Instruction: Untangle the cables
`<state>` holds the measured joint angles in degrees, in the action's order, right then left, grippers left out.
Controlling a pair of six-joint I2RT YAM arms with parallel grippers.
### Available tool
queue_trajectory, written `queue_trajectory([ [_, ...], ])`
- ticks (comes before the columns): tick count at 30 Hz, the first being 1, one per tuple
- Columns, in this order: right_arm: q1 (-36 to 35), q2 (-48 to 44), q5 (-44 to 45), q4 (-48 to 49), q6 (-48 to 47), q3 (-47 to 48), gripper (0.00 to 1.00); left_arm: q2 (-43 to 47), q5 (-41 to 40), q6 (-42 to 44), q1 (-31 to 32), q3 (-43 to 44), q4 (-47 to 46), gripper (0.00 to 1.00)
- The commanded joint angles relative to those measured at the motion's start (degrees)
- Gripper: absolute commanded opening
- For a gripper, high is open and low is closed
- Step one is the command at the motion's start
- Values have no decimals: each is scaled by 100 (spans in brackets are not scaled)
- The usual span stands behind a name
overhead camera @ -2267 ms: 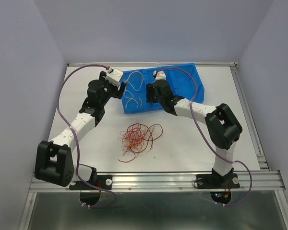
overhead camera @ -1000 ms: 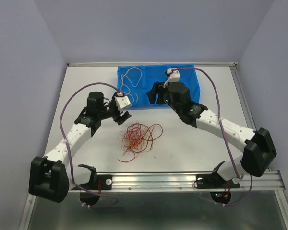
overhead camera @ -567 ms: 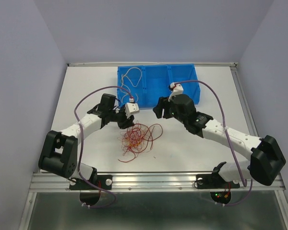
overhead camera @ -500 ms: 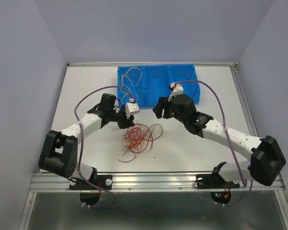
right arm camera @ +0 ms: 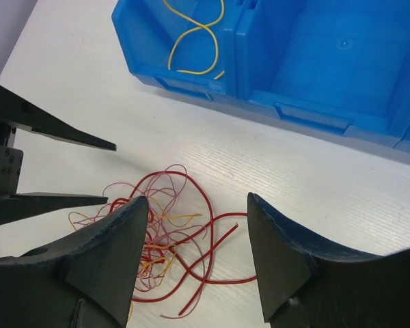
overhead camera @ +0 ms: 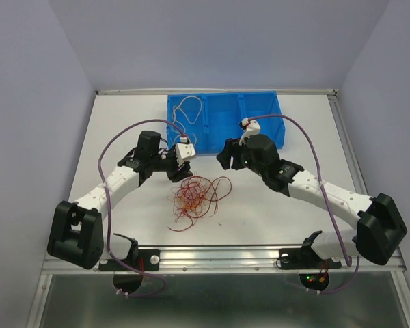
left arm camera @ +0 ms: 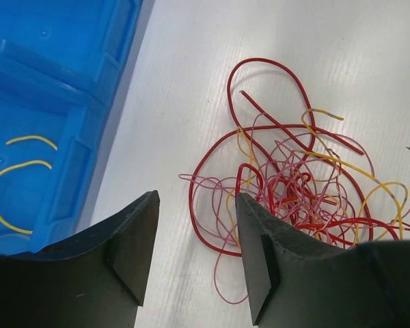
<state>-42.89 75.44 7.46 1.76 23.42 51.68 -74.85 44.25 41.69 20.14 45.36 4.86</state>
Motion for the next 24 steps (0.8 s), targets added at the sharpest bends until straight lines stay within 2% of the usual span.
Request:
queue_trajectory([
  [1, -61, -135, -78, 220, 31, -26, 65, 67, 338, 137, -1, 113, 234, 61],
  [15, -52, -205, -96, 228, 31, -44, 65, -495, 488, 533, 139, 394, 718, 49],
  [19, -52, -205, -79, 228, 31, -53, 65, -671, 514, 507, 209, 535, 744, 41],
  [21, -61, -205, -70, 228, 31, -53, 65, -768, 541, 506, 297, 613, 797, 21],
  [22, -52, -205, -70, 220, 31, -53, 65, -785, 550, 472, 315, 640, 797, 0],
  [24, -52, -214, -52, 228, 31, -62, 65, -768, 567, 419, 306, 684, 779, 0],
])
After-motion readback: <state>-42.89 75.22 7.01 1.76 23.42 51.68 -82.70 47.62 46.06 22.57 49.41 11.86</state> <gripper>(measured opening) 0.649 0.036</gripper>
